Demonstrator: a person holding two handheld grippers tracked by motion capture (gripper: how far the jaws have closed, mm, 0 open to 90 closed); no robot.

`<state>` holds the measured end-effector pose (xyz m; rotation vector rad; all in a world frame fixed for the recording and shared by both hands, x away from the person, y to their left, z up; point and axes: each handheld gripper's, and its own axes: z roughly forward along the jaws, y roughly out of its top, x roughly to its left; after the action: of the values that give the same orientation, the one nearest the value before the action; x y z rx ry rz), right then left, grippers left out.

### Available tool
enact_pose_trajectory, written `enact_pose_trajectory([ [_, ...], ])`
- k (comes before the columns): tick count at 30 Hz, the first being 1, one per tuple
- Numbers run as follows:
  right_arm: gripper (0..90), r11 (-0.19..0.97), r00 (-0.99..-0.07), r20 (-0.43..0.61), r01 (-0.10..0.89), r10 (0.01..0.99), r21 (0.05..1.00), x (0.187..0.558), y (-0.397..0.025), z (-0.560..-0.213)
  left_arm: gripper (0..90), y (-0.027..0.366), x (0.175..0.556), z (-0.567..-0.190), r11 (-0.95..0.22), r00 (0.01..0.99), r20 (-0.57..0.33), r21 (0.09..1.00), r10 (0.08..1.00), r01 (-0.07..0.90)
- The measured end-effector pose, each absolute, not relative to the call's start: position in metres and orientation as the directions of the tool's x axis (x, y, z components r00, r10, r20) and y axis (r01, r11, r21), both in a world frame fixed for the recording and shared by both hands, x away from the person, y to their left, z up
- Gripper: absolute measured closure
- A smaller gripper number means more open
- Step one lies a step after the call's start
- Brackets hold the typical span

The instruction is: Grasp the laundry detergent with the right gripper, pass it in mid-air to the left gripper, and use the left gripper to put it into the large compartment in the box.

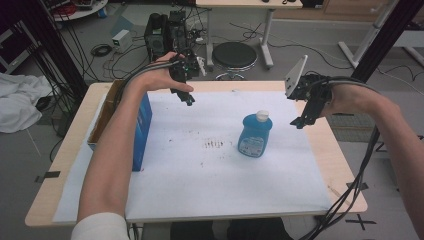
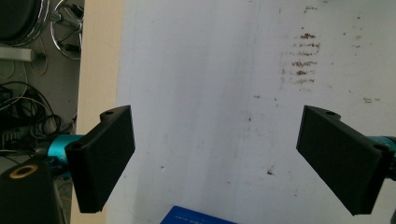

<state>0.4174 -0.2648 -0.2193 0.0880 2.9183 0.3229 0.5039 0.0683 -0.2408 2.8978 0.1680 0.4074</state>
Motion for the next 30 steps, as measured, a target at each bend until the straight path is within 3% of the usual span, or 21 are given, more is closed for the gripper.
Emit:
enact_pose_trajectory([
  [19, 12.9, 0.953, -0.970, -0.139, 0.159, 0.200, 0.257, 0.414, -0.261, -0.250, 11.5, 0.068, 0.499, -0.238, -0.971, 0.956, 0.265, 0.228, 0.127, 0.065],
  [30, 12.9, 0.897, -0.957, -0.055, 0.245, 0.284, 0.368, 0.419, -0.261, -0.276, 11.5, 0.065, 0.500, -0.239, -0.974, 0.959, 0.262, 0.220, 0.112, 0.054],
])
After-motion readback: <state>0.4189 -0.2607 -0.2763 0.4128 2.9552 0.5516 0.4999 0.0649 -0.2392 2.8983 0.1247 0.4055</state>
